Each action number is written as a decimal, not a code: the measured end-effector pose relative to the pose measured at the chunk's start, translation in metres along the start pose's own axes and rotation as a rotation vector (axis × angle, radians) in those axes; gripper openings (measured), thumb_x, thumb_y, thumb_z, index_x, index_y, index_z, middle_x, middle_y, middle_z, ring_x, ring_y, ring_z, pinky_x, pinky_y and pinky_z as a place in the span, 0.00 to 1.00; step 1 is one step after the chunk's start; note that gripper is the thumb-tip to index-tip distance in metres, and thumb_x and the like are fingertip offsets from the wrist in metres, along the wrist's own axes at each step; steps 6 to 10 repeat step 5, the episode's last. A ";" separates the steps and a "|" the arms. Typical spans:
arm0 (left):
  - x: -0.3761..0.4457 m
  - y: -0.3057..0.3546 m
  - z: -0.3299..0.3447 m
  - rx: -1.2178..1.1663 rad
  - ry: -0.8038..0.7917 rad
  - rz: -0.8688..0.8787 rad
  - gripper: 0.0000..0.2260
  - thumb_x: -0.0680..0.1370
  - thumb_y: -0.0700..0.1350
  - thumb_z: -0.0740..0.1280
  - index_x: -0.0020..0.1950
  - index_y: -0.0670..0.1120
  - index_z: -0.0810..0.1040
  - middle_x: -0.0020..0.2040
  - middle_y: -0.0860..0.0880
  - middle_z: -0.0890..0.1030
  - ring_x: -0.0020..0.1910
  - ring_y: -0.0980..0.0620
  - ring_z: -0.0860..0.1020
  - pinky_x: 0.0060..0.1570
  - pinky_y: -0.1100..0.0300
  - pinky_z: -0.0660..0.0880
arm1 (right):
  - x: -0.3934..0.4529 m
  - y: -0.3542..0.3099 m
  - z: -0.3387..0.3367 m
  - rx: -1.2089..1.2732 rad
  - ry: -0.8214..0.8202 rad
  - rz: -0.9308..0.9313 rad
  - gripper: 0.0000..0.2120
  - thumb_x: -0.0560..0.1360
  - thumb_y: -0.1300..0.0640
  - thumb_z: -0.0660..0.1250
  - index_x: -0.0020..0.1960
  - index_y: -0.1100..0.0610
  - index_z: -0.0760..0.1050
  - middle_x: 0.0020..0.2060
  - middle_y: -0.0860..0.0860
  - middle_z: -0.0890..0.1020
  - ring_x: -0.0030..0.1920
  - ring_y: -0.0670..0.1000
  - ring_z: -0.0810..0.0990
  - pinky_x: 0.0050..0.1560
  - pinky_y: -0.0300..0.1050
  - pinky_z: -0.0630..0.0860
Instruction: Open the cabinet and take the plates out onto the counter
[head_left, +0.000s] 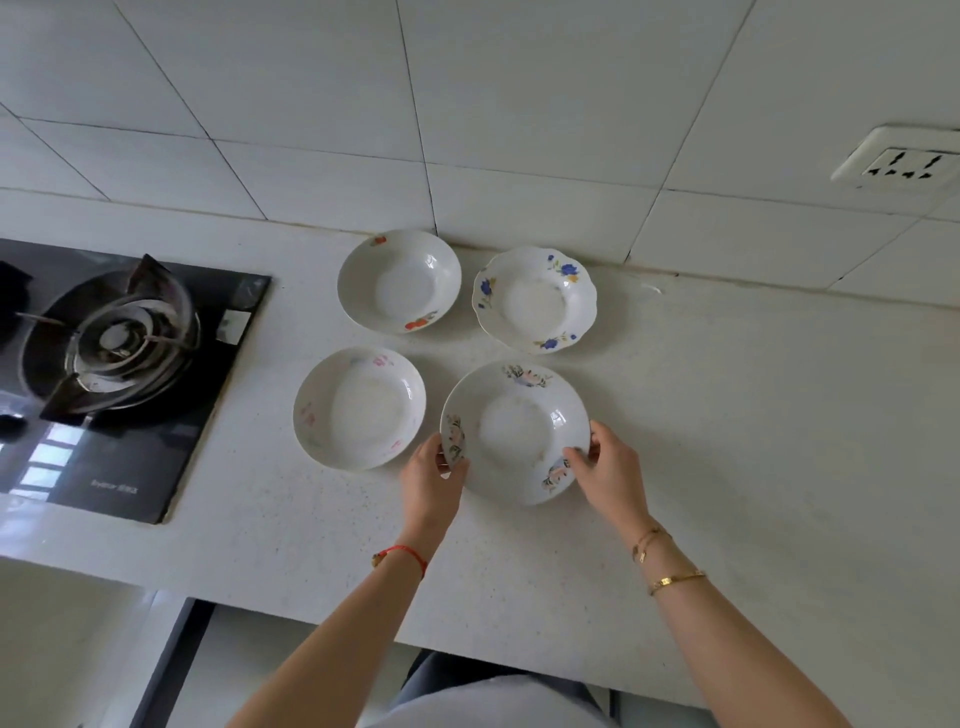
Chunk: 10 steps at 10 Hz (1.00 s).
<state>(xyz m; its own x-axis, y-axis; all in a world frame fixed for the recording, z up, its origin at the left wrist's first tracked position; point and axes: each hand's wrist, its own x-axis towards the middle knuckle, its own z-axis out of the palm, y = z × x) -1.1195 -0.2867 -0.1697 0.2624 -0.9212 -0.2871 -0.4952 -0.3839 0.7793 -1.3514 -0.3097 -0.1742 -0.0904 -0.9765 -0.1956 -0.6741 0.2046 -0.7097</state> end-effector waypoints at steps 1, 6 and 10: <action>0.002 0.000 0.001 -0.006 0.019 0.008 0.09 0.73 0.39 0.71 0.53 0.45 0.79 0.45 0.51 0.82 0.43 0.53 0.80 0.43 0.62 0.79 | 0.002 0.001 -0.001 0.032 -0.023 -0.011 0.08 0.74 0.55 0.70 0.52 0.54 0.75 0.40 0.47 0.81 0.37 0.42 0.79 0.29 0.30 0.72; -0.010 0.007 -0.019 -0.015 -0.011 0.033 0.19 0.76 0.43 0.70 0.67 0.42 0.76 0.57 0.46 0.82 0.48 0.49 0.81 0.52 0.54 0.81 | -0.011 -0.010 -0.013 -0.129 0.030 0.016 0.26 0.77 0.48 0.66 0.70 0.60 0.67 0.61 0.55 0.77 0.61 0.53 0.73 0.50 0.42 0.76; -0.010 0.007 -0.019 -0.015 -0.011 0.033 0.19 0.76 0.43 0.70 0.67 0.42 0.76 0.57 0.46 0.82 0.48 0.49 0.81 0.52 0.54 0.81 | -0.011 -0.010 -0.013 -0.129 0.030 0.016 0.26 0.77 0.48 0.66 0.70 0.60 0.67 0.61 0.55 0.77 0.61 0.53 0.73 0.50 0.42 0.76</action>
